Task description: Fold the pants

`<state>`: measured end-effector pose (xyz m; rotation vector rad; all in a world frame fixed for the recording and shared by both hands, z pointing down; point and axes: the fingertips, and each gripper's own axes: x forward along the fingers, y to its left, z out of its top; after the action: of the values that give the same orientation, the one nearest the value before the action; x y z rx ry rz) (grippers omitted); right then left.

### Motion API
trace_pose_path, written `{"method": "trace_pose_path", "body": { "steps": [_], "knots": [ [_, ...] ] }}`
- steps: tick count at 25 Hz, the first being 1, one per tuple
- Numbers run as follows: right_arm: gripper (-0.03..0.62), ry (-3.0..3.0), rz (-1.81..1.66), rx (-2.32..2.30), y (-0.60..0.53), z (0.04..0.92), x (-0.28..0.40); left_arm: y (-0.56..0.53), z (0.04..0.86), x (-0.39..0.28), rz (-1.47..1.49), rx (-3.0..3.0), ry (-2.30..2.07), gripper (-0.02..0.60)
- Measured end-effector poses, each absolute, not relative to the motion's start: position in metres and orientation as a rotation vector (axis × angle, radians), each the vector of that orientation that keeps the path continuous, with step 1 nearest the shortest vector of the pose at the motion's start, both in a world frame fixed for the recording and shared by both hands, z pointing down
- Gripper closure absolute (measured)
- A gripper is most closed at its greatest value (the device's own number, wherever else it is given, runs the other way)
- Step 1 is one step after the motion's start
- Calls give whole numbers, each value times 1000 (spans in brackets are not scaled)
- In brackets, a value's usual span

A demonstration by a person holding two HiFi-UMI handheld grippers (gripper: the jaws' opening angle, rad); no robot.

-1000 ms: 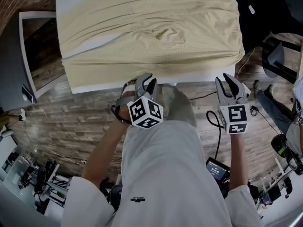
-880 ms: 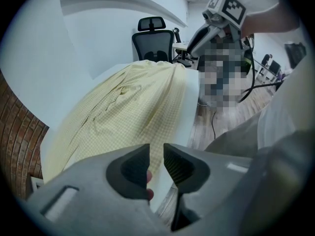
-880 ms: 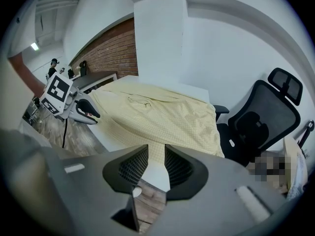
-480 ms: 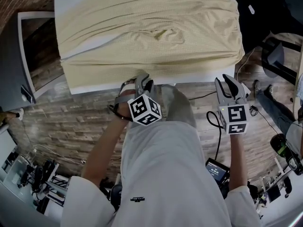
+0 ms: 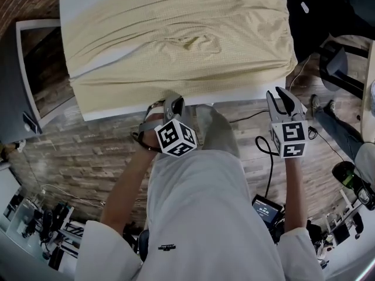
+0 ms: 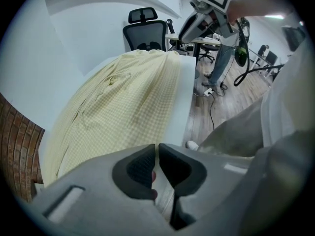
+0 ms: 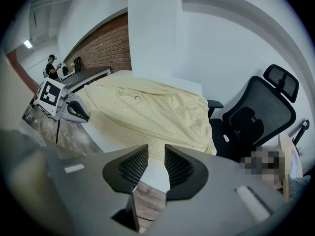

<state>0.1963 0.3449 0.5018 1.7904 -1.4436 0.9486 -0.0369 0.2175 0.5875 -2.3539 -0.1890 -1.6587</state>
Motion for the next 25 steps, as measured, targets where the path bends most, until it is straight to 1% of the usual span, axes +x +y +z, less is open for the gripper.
{"method": "trace_pose_path", "body": {
  "steps": [5, 7, 9, 10, 14, 25],
  "knots": [
    [488, -1428, 954, 1794, 351, 504, 194, 218, 588, -38, -1682, -2383, -194, 551],
    [489, -1417, 960, 1792, 354, 508, 193, 217, 589, -39, -1695, -2381, -209, 574],
    [487, -1388, 951, 1785, 361, 514, 197, 217, 588, -41, -1695, -2384, -207, 574],
    [470, -1371, 940, 1777, 365, 516, 200, 218, 588, -43, -1696, -2386, -207, 574],
    [443, -1361, 921, 1722, 378, 526, 209, 225, 583, -47, -1684, -2389, -220, 575],
    [436, -1370, 644, 1461, 388, 540, 225, 237, 558, -67, -1657, -2405, -181, 575]
  ]
}}
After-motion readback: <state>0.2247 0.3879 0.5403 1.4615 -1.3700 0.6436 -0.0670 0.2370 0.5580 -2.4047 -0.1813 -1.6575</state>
